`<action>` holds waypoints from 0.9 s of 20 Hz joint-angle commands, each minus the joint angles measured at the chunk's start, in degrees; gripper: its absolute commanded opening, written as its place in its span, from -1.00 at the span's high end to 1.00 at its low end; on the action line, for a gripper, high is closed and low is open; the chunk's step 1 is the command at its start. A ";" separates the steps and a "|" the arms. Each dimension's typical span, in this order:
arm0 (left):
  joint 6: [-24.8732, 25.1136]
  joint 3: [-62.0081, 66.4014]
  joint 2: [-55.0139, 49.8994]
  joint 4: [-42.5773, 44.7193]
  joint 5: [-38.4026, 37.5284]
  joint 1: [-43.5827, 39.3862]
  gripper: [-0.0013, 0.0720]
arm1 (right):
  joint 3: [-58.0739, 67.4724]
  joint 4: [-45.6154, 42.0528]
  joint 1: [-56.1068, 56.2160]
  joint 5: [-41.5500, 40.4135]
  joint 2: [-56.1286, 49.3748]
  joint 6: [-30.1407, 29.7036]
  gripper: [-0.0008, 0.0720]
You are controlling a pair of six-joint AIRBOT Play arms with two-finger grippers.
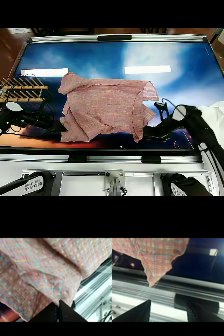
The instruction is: Fold the shirts.
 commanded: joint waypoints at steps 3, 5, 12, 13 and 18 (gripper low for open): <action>-0.63 0.39 0.15 -1.49 -0.66 0.09 0.89 | -4.74 -2.47 7.43 -11.93 1.29 7.96 -0.60; -0.61 0.39 0.15 -1.49 -0.68 0.09 0.89 | -4.81 -1.84 7.45 -12.46 1.27 8.55 -0.60; -0.61 0.42 0.15 -1.46 -0.68 0.09 0.89 | -6.32 4.94 7.48 -15.15 -5.31 6.95 -0.52; -0.61 0.42 0.15 -1.46 -0.68 0.09 0.89 | -6.32 5.51 7.48 -16.39 -6.60 7.10 -0.17; -2.14 4.11 0.63 -1.55 -0.72 0.09 0.89 | -3.19 1.77 7.43 -14.88 -5.20 4.74 0.84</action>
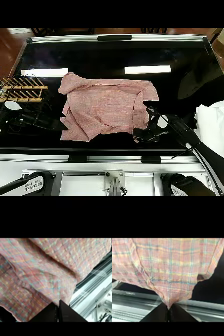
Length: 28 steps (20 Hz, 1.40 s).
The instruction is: Fold the shirts.
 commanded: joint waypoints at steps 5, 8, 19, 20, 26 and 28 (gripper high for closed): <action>-9.99 23.45 5.68 -4.92 0.15 0.04 0.89 | 16.76 -10.58 0.02 10.56 14.03 -12.76 0.84; -17.66 41.81 10.99 -9.05 5.03 0.07 0.89 | 31.41 -16.06 0.02 12.20 23.80 -11.63 0.84; -40.48 70.60 28.06 8.79 22.03 11.37 0.89 | 60.13 -30.99 0.04 2.78 38.27 0.09 0.84; -40.46 70.29 28.83 8.81 19.67 11.37 0.89 | 60.13 -30.67 0.04 2.69 38.21 0.20 0.84; -38.73 67.87 27.58 9.84 12.44 11.37 0.89 | 60.11 -36.98 0.04 3.17 34.58 0.37 0.84; -38.73 64.08 26.10 9.42 10.86 11.28 0.89 | 60.11 -37.53 0.04 5.81 29.99 0.37 0.84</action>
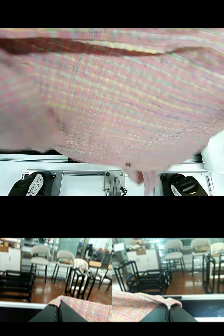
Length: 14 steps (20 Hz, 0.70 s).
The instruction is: Fold the shirts.
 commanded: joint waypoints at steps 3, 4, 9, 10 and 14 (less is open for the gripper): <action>2.10 -10.51 -5.64 0.37 -8.46 -0.79 0.89 | -0.55 -3.41 0.00 11.65 -15.39 0.42 0.84; 3.85 -13.73 -7.61 0.39 -9.14 -1.84 0.89 | -1.05 -3.96 0.00 13.27 -19.82 0.90 0.84; 8.41 -25.66 -22.47 0.39 -6.29 -9.01 0.89 | -1.75 -3.87 0.00 1.53 -45.38 6.69 0.84; 10.36 -26.05 -26.16 0.39 -5.05 -10.51 0.89 | -1.75 -2.23 0.02 -1.14 -50.27 9.99 0.84; 12.02 -26.01 -40.87 0.39 -3.06 -14.78 0.89 | -1.75 12.63 0.02 -1.66 -64.24 12.92 0.84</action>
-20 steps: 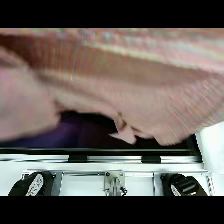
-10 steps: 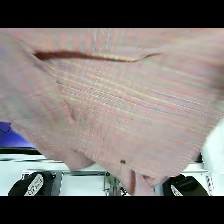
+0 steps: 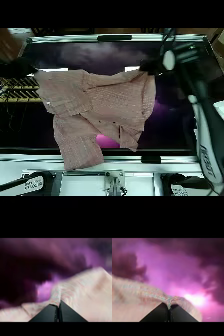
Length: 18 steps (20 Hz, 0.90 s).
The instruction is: Fold the shirts.
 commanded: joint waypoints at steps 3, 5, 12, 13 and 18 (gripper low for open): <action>1.81 -1.16 -15.93 -0.17 1.20 -4.07 0.82 | 0.09 9.94 -0.20 -0.24 -11.74 -0.35 0.75; 0.68 -1.14 -16.92 -0.15 0.13 -3.61 -0.53 | 0.33 9.07 -1.55 1.09 -9.64 -3.37 -0.47; -1.97 -3.52 -15.08 0.11 -24.59 5.46 -0.02 | -3.23 0.33 -9.90 32.92 2.45 -19.52 -0.60; -1.18 -7.76 -13.07 0.09 -24.48 6.29 -0.03 | -6.82 1.73 -10.49 32.98 4.63 -19.45 -0.52; 6.73 -38.49 1.14 0.04 -12.72 9.70 -0.83 | -32.96 11.67 -10.75 24.13 17.49 -17.97 -0.52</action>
